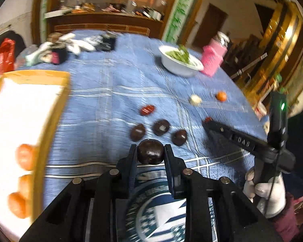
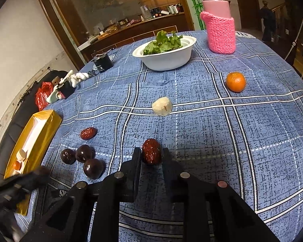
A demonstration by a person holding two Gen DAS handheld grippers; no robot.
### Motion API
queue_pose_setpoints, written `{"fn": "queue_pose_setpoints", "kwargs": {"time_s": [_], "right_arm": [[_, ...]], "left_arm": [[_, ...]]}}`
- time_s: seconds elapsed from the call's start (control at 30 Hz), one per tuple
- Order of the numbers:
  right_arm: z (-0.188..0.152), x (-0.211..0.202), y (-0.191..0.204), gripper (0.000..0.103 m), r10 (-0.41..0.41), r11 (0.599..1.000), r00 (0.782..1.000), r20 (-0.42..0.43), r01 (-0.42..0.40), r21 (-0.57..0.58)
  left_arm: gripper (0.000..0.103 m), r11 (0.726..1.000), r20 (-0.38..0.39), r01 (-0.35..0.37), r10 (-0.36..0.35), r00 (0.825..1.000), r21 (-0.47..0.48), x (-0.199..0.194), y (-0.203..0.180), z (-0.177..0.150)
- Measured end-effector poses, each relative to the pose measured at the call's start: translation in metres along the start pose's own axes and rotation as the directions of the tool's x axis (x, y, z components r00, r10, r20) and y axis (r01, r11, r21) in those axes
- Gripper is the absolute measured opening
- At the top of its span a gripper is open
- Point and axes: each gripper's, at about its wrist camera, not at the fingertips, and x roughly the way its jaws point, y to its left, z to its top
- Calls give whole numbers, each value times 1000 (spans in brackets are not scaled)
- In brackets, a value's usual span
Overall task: Organize fruits
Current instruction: 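Grasp a red date with the right tool while the left tool grasps a dark plum, then carry the date and plum over the tray and open both tools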
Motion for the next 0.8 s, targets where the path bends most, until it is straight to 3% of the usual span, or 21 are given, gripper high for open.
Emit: {"fn": "queue_pose_setpoints", "kwargs": {"time_s": [0.17, 0.27, 0.5, 0.63, 0.8], "right_arm": [[0, -9, 7, 22, -30, 1000, 999, 27, 30, -7], [-2, -22, 24, 22, 34, 999, 999, 33, -34, 6], [-3, -23, 131, 23, 181, 973, 982, -44, -185, -135], [-8, 1, 201, 23, 278, 937, 950, -139, -300, -179], [-18, 34, 268, 23, 312, 904, 924, -222, -360, -229]], "left_arm": [[25, 995, 81, -72, 78, 994, -74, -53, 54, 4], [25, 983, 118, -134, 149, 982, -128, -78, 94, 6], [25, 951, 104, -175, 207, 973, -257, -94, 171, 8], [25, 939, 71, -180, 209, 975, -294, -87, 197, 10], [29, 928, 44, -161, 186, 982, -337, -85, 218, 1]]}}
